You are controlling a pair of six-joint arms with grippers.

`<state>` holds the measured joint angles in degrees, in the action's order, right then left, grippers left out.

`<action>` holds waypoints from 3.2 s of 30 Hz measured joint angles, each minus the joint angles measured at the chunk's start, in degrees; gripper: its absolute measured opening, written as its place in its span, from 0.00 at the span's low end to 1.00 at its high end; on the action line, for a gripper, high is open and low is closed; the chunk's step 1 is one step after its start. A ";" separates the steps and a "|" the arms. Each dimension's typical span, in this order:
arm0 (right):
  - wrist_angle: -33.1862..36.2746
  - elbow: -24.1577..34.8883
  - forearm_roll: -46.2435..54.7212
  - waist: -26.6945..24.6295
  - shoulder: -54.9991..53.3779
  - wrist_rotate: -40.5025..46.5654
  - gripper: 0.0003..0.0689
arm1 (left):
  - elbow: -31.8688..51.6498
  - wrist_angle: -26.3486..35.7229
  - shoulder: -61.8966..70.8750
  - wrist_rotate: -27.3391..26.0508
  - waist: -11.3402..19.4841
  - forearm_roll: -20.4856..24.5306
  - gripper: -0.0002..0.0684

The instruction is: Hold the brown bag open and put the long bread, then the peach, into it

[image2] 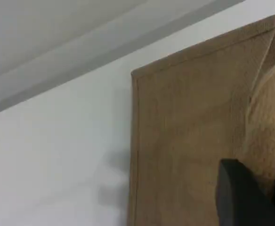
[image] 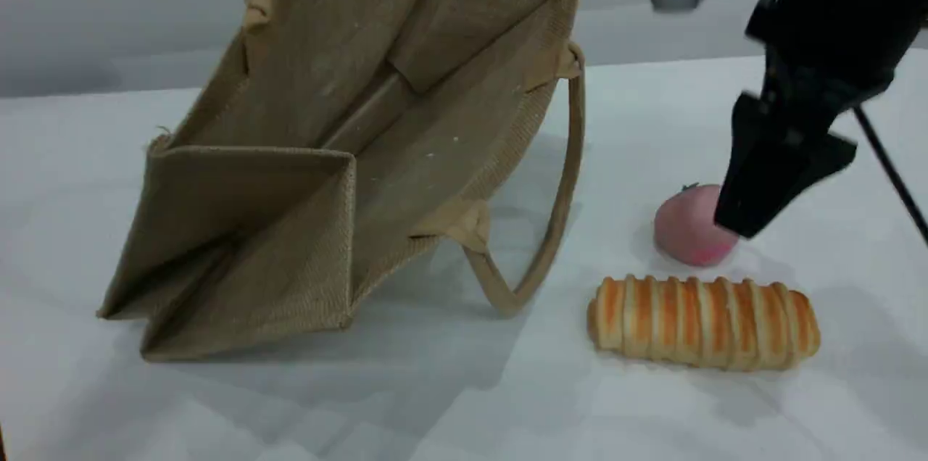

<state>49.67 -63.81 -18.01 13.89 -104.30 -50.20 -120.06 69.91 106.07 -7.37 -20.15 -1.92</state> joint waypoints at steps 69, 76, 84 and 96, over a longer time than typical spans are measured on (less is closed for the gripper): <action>-0.60 -0.05 -17.51 4.96 21.25 32.04 0.08 | 0.00 0.05 0.00 0.12 0.00 -1.44 0.14; -4.91 -0.05 -30.32 4.96 19.62 28.52 0.08 | 0.00 0.05 0.00 0.06 0.00 -1.66 0.14; -5.82 -0.98 -35.41 4.96 13.22 26.99 0.07 | 0.00 0.05 0.00 0.11 0.00 -1.77 0.14; -5.86 -8.63 -39.90 4.96 -0.02 23.47 0.07 | 0.00 0.05 0.00 0.11 0.00 -3.29 0.14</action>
<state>43.81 -72.43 -57.91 18.85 -104.32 -26.73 -120.06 69.96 106.07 -7.26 -20.15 -5.20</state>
